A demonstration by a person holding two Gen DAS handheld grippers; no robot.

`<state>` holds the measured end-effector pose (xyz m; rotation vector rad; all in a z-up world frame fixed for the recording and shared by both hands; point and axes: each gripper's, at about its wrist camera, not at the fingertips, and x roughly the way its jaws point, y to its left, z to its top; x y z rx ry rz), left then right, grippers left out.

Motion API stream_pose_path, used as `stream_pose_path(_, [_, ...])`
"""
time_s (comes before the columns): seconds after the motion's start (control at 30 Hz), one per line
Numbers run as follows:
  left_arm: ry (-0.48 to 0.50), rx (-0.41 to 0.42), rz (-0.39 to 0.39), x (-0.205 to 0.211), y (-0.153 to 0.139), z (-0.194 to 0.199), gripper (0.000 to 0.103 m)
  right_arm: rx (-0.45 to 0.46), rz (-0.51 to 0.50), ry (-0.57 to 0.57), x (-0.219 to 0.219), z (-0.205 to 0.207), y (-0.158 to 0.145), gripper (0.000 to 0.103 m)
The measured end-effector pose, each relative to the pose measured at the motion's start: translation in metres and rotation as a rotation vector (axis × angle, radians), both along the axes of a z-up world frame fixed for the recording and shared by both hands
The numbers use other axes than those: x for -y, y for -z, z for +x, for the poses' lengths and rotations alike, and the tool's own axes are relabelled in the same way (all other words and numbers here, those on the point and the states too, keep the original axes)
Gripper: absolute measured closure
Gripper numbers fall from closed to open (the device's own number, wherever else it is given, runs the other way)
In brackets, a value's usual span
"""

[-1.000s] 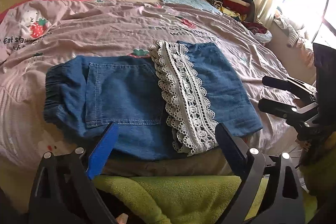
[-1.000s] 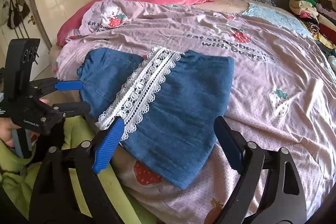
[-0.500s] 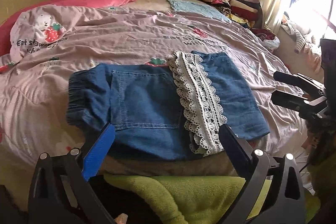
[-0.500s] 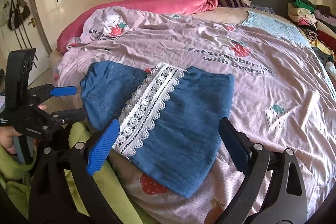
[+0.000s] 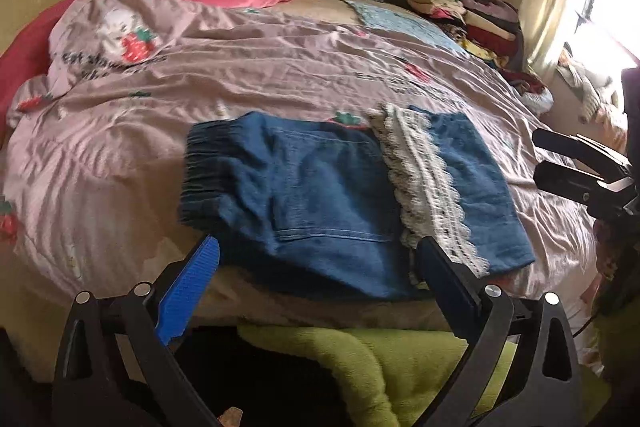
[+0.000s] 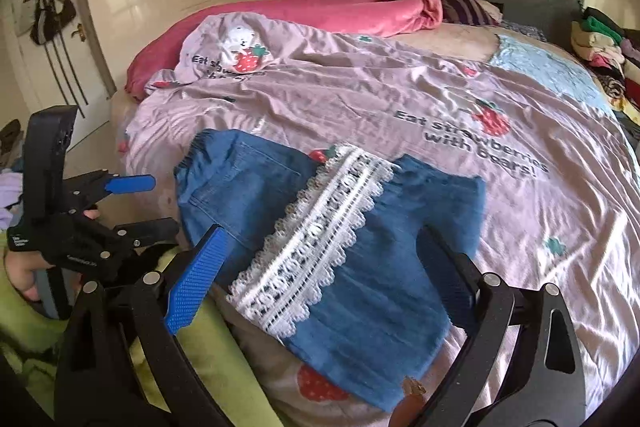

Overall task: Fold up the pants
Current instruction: 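Grasp the waistband with both grippers and lift it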

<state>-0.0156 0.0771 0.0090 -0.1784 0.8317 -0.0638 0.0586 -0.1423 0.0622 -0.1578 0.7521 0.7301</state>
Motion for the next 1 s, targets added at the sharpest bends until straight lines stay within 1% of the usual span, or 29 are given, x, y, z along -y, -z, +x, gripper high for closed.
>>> stream_pose_path(0.1, [-0.042, -0.013, -0.047, -0.02, 0.006, -0.001, 0.005, 0.002, -0.002, -0.033, -0.017, 0.005, -0.002, 0.014])
stream_pose_path(0.23, [-0.093, -0.038, -0.07, -0.041, 0.018, -0.003, 0.005, 0.004, -0.006, -0.081, -0.042, 0.015, -0.003, 0.014])
stream_pose_path(0.33, [-0.132, -0.039, -0.077, -0.054, 0.025, -0.004, 0.005, -0.01, -0.005, -0.124, -0.065, 0.025, -0.002, 0.014])
stream_pose_path(0.4, [-0.142, -0.04, -0.11, -0.061, 0.031, -0.004, 0.005, -0.015, -0.015, -0.149, -0.079, 0.031, -0.002, 0.014])
stream_pose_path(0.5, [-0.143, -0.029, -0.14, -0.066, 0.034, -0.004, 0.005, -0.021, -0.034, -0.196, -0.101, 0.038, 0.0, 0.014])
stream_pose_path(0.63, [-0.119, -0.016, -0.208, -0.065, 0.036, 0.0, 0.007, -0.032, -0.05, -0.256, -0.127, 0.047, 0.0, 0.014])
stream_pose_path(0.67, [-0.112, -0.013, -0.231, -0.064, 0.036, 0.001, 0.008, -0.033, -0.053, -0.263, -0.132, 0.049, 0.001, 0.014])
stream_pose_path(0.73, [-0.095, -0.02, -0.271, -0.06, 0.039, 0.004, 0.026, -0.049, -0.064, -0.294, -0.145, 0.054, 0.003, 0.014])
stream_pose_path(0.87, [-0.056, -0.057, -0.286, -0.049, 0.051, 0.014, 0.028, -0.078, -0.096, -0.338, -0.169, 0.063, 0.012, 0.014])
stream_pose_path(0.9, [-0.051, -0.061, -0.281, -0.046, 0.054, 0.015, 0.04, -0.085, -0.104, -0.347, -0.174, 0.064, 0.014, 0.014])
stream_pose_path(0.93, [-0.052, -0.07, -0.27, -0.044, 0.058, 0.018, 0.042, -0.093, -0.109, -0.36, -0.18, 0.066, 0.017, 0.014])
stream_pose_path(1.0, [-0.055, -0.079, -0.267, -0.042, 0.064, 0.021, 0.042, -0.106, -0.129, -0.387, -0.192, 0.067, 0.024, 0.014])
